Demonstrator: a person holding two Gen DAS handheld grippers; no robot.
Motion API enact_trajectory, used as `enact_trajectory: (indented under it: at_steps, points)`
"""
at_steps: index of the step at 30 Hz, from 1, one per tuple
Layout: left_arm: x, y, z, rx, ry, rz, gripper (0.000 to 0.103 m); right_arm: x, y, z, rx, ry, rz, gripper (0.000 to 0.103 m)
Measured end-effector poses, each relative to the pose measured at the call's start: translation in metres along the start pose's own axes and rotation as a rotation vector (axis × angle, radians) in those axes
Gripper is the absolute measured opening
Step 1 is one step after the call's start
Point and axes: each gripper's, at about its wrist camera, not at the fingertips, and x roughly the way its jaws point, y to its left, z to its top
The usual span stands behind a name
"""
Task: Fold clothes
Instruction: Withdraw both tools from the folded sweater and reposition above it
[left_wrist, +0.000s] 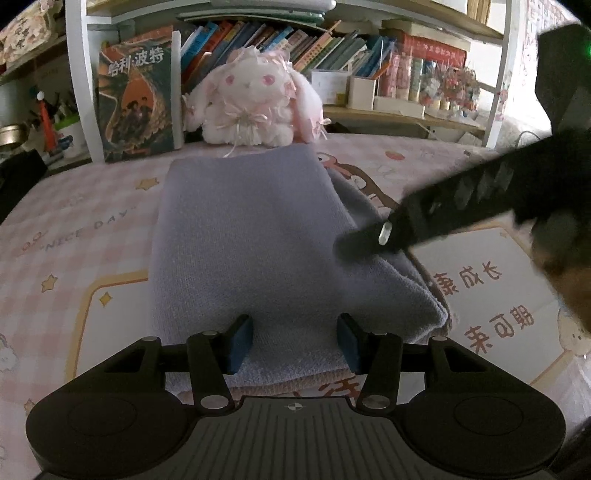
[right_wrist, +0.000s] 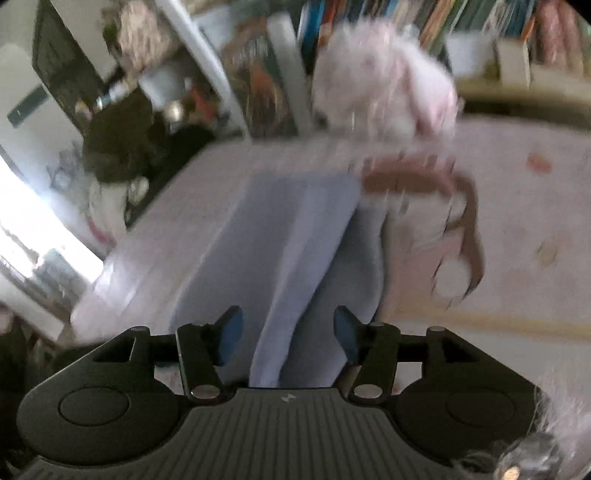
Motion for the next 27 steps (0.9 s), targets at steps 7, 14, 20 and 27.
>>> enact_trajectory:
  at_steps: [7, 14, 20, 27]
  points:
    - [0.000, 0.006, 0.000, -0.014, -0.005, -0.028, 0.051, -0.013, 0.020, -0.009, -0.095, -0.097, 0.017, 0.006]
    - [0.001, 0.001, 0.001, 0.056, 0.003, -0.032, 0.052, -0.001, 0.010, -0.025, -0.147, -0.088, -0.086, 0.006]
    - [-0.003, 0.008, 0.002, 0.045, 0.004, -0.069, 0.052, 0.005, 0.014, -0.025, -0.121, -0.078, -0.126, 0.007]
    - [-0.030, 0.014, 0.008, 0.056, -0.041, -0.055, 0.053, -0.014, 0.025, -0.023, -0.046, -0.087, -0.124, 0.012]
